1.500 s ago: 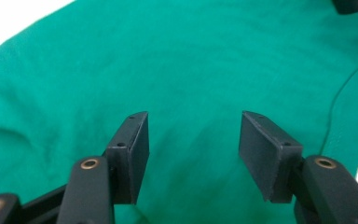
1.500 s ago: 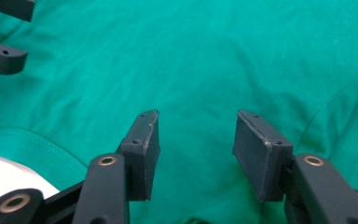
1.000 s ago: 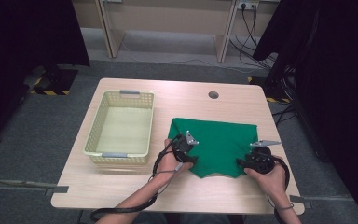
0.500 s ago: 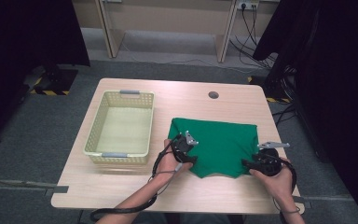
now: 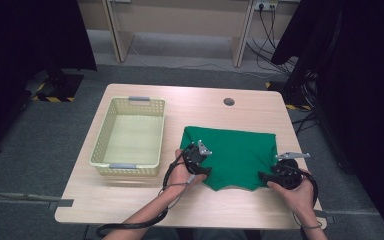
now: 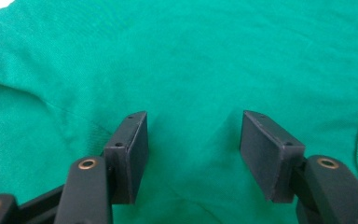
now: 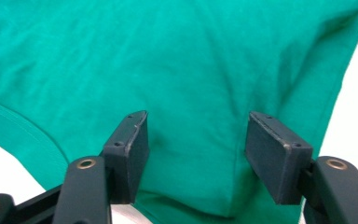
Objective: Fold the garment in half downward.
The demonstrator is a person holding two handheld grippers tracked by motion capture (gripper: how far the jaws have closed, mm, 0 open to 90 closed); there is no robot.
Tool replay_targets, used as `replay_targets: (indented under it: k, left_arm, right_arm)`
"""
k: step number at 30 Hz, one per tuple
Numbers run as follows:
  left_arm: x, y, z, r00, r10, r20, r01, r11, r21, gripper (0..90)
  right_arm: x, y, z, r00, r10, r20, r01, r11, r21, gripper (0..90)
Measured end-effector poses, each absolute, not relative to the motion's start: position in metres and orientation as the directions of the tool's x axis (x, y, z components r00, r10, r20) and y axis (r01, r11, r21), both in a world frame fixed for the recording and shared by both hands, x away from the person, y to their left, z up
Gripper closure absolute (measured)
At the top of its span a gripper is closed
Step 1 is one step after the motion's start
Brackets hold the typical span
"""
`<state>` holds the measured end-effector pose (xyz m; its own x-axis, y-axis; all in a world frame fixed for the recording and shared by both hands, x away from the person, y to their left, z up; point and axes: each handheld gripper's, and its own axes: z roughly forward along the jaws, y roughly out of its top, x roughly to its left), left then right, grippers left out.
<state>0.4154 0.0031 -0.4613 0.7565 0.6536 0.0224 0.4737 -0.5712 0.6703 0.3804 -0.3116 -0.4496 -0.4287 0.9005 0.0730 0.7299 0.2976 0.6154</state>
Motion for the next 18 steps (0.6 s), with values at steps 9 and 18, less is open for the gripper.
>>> replay_targets:
  k: [9,18]
  left_arm:
    - [0.415,0.006,-0.462,0.753,0.657,0.018,0.477,-0.565,0.674,41.0]
    - [0.413,0.012,-0.456,0.719,0.693,0.053,0.492,-0.562,0.665,31.2]
  right_arm:
    - [0.377,-0.318,-0.452,-0.421,0.906,0.050,0.729,0.305,0.613,43.8]
    - [0.375,-0.305,-0.445,-0.443,0.895,0.052,0.706,0.312,0.636,40.7]
